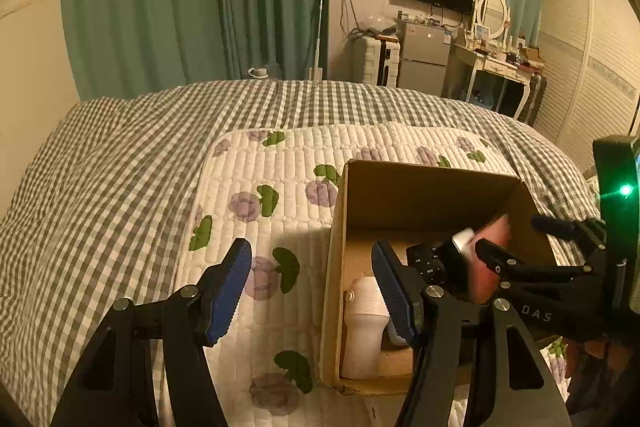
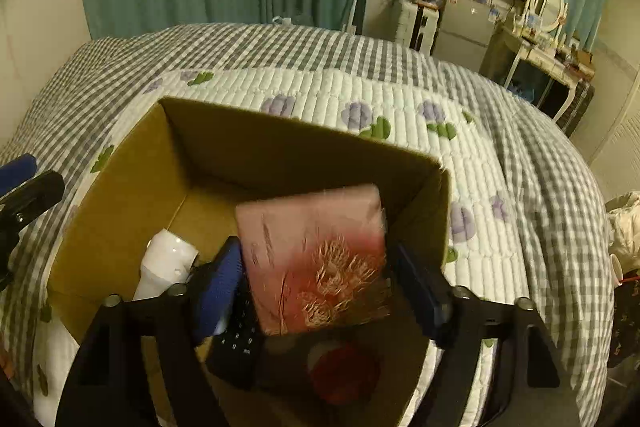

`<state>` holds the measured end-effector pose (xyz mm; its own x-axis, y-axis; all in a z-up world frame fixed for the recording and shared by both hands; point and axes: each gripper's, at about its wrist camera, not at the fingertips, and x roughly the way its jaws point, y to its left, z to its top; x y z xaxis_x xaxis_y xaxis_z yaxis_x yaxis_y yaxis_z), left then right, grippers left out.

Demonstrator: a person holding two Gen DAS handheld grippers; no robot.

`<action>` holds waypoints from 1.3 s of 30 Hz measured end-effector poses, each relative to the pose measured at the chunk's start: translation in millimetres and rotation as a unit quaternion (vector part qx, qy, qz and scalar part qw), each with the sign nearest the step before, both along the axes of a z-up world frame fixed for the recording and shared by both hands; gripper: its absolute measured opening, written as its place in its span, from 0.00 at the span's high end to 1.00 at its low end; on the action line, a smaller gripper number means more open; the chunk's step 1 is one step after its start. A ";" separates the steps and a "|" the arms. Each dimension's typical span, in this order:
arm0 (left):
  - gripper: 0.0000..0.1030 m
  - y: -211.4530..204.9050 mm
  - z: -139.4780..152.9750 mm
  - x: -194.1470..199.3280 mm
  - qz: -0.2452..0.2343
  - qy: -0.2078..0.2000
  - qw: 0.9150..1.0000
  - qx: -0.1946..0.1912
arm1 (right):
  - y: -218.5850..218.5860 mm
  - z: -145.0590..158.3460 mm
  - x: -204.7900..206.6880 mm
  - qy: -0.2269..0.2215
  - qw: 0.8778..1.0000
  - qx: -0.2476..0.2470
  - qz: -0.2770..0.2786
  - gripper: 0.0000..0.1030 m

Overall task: Organize rigid objects
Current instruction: 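Lower the earbud case and card case into the box and release, then grasp the square white charger with the left tool while the right tool grasps the white plug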

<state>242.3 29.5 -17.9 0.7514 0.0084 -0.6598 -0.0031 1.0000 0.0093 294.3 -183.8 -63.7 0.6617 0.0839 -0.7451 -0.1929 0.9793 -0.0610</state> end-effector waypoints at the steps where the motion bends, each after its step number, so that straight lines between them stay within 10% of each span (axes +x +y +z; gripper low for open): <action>1: 0.37 -0.8 2.2 -2.6 -0.002 -0.002 1.000 0.000 | 0.0 4.1 -1.6 -0.004 1.000 0.000 -0.001 0.16; 19: 0.04 -11.7 36.2 -105.0 -0.032 -0.031 0.999 -0.011 | -22.9 99.5 -143.0 -0.090 0.996 0.008 -0.025 0.00; 39: 0.00 -43.1 -111.5 -88.4 -0.041 0.073 0.996 0.004 | -39.4 -43.4 -137.0 0.014 0.998 0.023 -0.065 0.00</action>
